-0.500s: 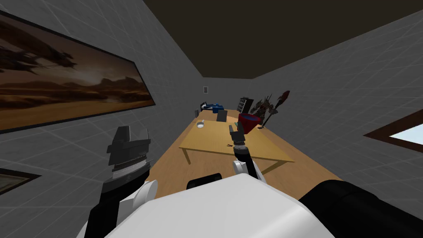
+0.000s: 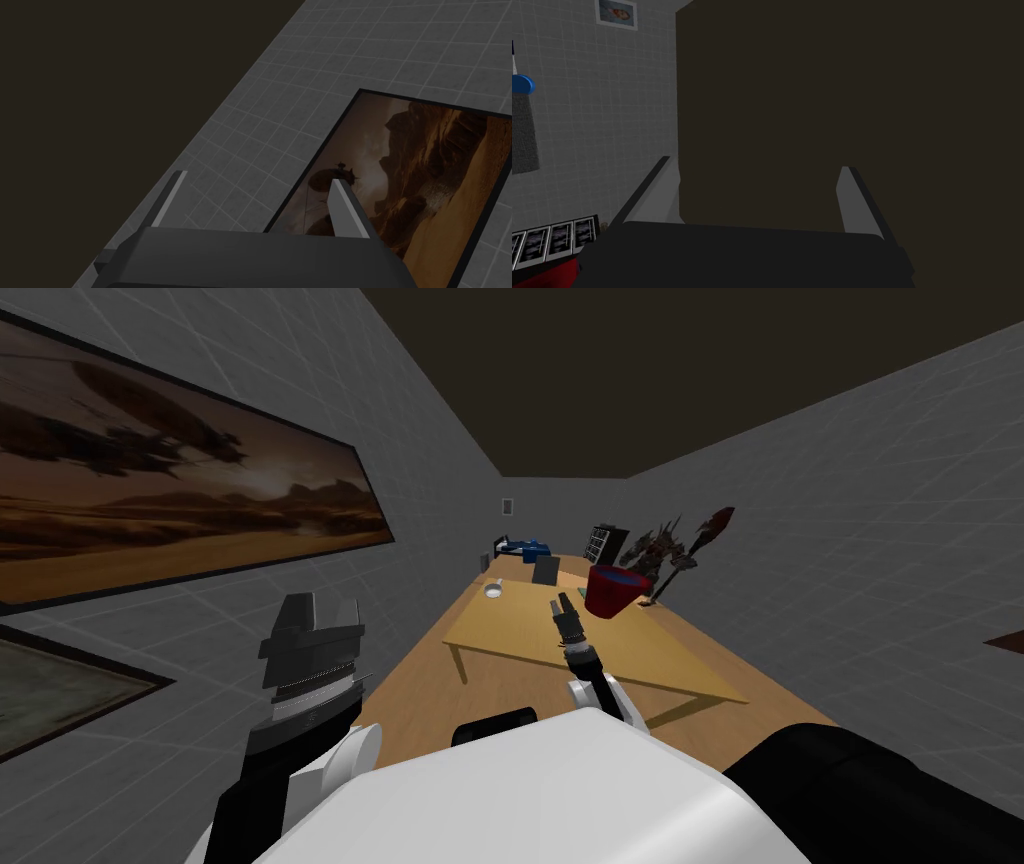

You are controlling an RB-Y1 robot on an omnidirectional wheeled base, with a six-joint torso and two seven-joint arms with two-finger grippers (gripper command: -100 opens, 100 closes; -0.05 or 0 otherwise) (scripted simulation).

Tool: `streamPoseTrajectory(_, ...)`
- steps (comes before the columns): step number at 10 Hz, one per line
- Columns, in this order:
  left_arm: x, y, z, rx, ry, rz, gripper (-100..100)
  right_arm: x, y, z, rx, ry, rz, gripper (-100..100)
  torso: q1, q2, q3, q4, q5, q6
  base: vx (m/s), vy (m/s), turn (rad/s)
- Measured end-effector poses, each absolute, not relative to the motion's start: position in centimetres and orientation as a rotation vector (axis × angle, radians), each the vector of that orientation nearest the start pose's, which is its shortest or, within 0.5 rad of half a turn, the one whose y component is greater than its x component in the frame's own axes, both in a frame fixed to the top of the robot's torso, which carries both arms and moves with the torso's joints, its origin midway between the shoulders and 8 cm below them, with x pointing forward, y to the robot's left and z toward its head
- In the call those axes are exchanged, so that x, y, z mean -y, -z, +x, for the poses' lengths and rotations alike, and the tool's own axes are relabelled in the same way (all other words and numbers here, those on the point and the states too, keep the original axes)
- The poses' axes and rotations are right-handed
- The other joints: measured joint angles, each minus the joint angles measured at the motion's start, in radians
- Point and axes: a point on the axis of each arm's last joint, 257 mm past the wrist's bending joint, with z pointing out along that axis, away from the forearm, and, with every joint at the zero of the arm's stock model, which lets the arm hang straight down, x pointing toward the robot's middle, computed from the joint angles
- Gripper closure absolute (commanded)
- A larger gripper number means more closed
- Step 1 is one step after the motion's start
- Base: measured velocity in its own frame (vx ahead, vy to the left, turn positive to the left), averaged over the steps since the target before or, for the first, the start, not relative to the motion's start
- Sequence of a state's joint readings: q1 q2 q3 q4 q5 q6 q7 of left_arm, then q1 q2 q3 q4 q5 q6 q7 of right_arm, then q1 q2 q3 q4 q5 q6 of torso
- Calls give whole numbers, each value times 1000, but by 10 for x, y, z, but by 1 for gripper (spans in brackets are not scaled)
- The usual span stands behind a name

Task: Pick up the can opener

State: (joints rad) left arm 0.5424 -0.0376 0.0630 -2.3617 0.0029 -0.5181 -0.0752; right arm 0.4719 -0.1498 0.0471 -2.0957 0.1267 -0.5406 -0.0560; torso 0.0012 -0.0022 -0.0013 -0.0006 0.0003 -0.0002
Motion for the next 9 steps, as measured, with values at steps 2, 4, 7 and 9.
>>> streamPoseTrajectory(2, -303, -51, 316, -555, 1165, -598, 0, 240, 86, 378, -1016, -1213, 547, -100, 0, 0, 0, 0, 0, 0, 32, 29, 227)
streamPoseTrajectory(4, -303, -51, 316, -555, 1165, -598, 0, 242, 111, 382, -1116, -1137, 508, -100, 0, 0, 0, 0, 0, 0, 16, 7, 9)
streamPoseTrajectory(7, -303, -51, 316, -555, 1165, -598, 0, 245, 148, 385, -1229, -1048, 457, -100, 0, 1, 0, 0, 0, 0, 22, 14, 164)
streamPoseTrajectory(9, -303, -51, 316, -555, 1165, -598, 0, 251, 175, 384, -1312, -979, 419, -100, 0, 1, 0, 0, 0, 0, 22, 17, 110)
